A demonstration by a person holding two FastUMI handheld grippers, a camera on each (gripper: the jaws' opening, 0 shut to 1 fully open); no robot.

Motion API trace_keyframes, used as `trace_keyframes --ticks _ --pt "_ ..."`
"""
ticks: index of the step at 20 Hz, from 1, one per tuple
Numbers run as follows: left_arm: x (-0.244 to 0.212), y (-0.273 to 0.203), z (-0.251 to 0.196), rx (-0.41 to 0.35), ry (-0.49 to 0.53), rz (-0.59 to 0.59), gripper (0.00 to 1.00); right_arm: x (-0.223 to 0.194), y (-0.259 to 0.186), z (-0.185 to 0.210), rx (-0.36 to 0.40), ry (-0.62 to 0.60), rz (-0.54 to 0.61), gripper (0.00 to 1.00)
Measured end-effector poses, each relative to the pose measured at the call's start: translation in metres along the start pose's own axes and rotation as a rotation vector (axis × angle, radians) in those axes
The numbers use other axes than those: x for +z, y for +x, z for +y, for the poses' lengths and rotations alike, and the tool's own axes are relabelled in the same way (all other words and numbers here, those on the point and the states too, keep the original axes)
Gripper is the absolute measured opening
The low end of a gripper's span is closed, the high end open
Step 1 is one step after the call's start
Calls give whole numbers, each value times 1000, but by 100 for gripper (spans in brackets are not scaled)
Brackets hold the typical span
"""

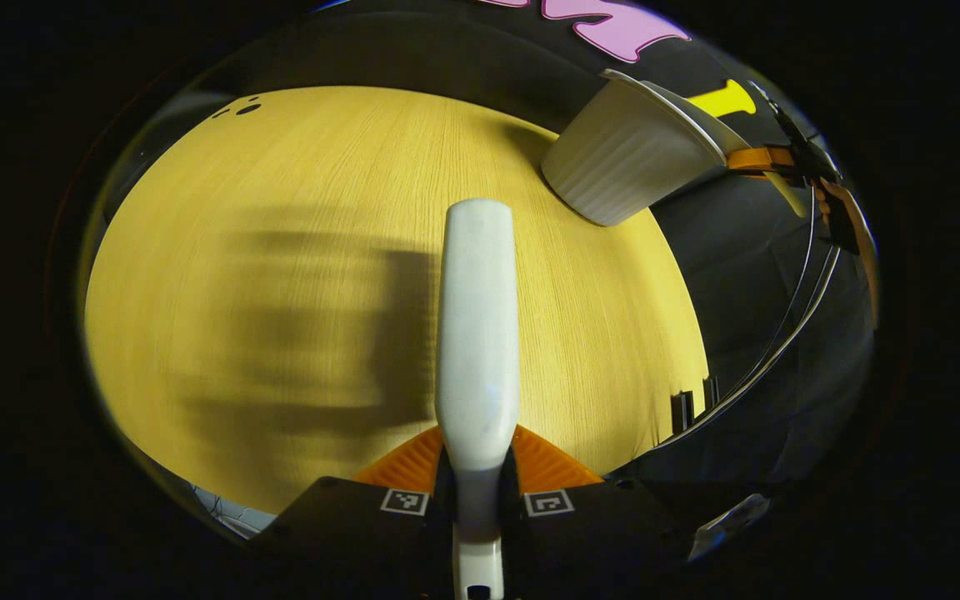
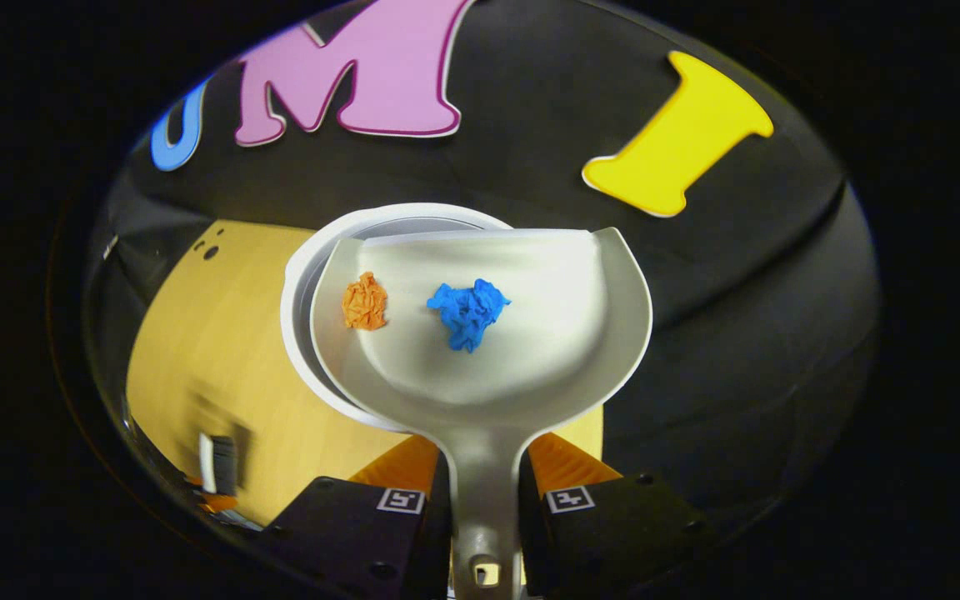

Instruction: Pick up the small broom and dustpan from the desktop, sweep the trash into the dustpan with the broom, and then empty the trash into the garbage bin.

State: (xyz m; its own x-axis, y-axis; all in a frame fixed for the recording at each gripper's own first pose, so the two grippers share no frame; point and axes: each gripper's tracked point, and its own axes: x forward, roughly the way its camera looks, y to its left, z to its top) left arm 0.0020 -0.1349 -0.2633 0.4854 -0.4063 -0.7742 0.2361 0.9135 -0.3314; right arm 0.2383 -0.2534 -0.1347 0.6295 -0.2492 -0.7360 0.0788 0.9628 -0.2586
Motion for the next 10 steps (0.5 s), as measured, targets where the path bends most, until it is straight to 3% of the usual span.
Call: trace_keyframes --ticks 1,5,6,10 --pt "0 0 0 -2 4 5 27 3 0 -4 -32 -62 -1 38" --pt "2 -3 2 -5 28 18 27 16 -6 -11 -143 -244 -24 42" --pt "2 -2 2 -4 33 21 28 18 -8 -12 -165 -258 -20 38" --pt "4 -6 2 -8 48 27 31 14 -6 -14 -236 -296 -18 38"
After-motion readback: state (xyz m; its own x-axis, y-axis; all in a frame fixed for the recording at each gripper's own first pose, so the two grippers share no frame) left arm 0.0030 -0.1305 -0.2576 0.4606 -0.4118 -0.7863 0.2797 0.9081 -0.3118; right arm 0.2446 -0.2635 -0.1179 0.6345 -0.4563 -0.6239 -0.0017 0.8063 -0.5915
